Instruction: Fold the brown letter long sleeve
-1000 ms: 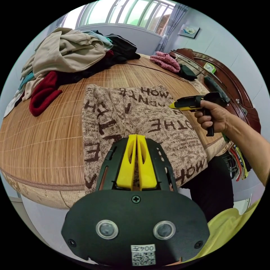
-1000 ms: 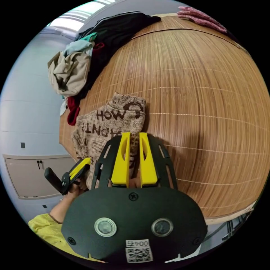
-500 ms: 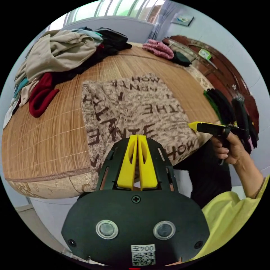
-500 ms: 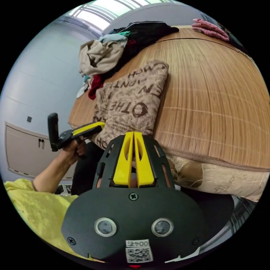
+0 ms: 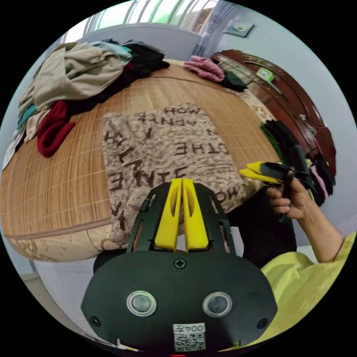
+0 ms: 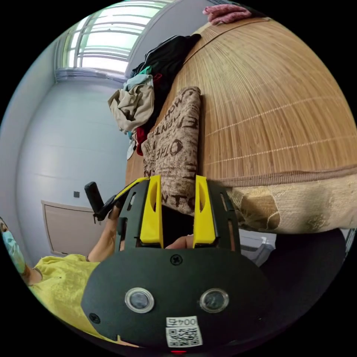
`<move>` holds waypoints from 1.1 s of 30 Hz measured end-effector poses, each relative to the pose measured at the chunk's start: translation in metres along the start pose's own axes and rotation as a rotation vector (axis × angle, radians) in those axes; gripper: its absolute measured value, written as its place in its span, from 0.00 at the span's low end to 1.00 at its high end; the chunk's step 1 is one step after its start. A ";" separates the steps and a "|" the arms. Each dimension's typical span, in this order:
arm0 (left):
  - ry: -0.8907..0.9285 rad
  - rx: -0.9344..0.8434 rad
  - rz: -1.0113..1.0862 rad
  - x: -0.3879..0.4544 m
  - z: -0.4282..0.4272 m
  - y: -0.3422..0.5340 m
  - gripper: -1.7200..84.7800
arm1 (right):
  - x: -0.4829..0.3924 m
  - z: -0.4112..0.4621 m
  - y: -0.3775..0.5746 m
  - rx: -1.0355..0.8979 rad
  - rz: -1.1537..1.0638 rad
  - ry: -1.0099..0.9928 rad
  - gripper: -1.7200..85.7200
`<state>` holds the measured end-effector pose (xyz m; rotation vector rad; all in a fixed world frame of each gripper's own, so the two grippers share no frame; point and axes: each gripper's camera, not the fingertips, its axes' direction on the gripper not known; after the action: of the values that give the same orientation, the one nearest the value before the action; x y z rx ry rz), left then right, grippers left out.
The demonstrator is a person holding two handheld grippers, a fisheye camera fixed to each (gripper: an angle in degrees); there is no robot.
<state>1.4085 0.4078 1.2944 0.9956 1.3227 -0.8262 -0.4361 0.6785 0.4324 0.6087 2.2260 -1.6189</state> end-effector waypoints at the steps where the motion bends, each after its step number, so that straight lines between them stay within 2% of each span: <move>1: 0.047 0.028 0.063 0.019 -0.010 -0.002 0.05 | 0.005 -0.001 0.000 -0.002 0.025 -0.018 0.17; 5: 0.066 0.057 0.280 0.090 -0.022 -0.003 0.11 | 0.024 -0.004 -0.007 -0.037 0.144 -0.112 0.15; 8: 0.014 0.005 0.411 0.142 -0.006 -0.001 0.21 | 0.034 -0.013 -0.012 -0.046 0.202 -0.142 0.14; 13: -0.183 -0.081 0.639 0.222 0.033 0.019 0.26 | 0.035 -0.027 -0.021 -0.067 0.266 -0.159 0.13; 20: -0.404 -0.131 0.752 0.274 0.075 0.041 0.25 | 0.012 -0.048 -0.036 -0.090 0.294 -0.203 0.13; 24: -0.594 -0.061 0.694 0.278 0.083 0.048 0.15 | -0.002 -0.056 -0.042 -0.100 0.264 -0.199 0.14; 26: -0.476 -0.070 0.579 0.258 0.074 0.037 0.13 | -0.003 -0.066 -0.045 -0.093 0.245 -0.223 0.17; 28: -0.228 -0.074 0.368 0.206 0.058 0.019 0.11 | 0.002 -0.076 -0.045 -0.070 0.259 -0.266 0.19; 30: -0.087 -0.066 0.273 0.169 0.051 0.014 0.10 | 0.010 -0.086 -0.045 -0.037 0.291 -0.279 0.21; 33: 0.000 -0.054 0.233 0.136 0.048 0.018 0.10 | 0.015 -0.088 -0.049 -0.032 0.312 -0.265 0.25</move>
<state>1.4566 0.3784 1.1602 1.0832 1.1960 -0.6108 -0.4749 0.7518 0.4920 0.6530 1.8584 -1.4127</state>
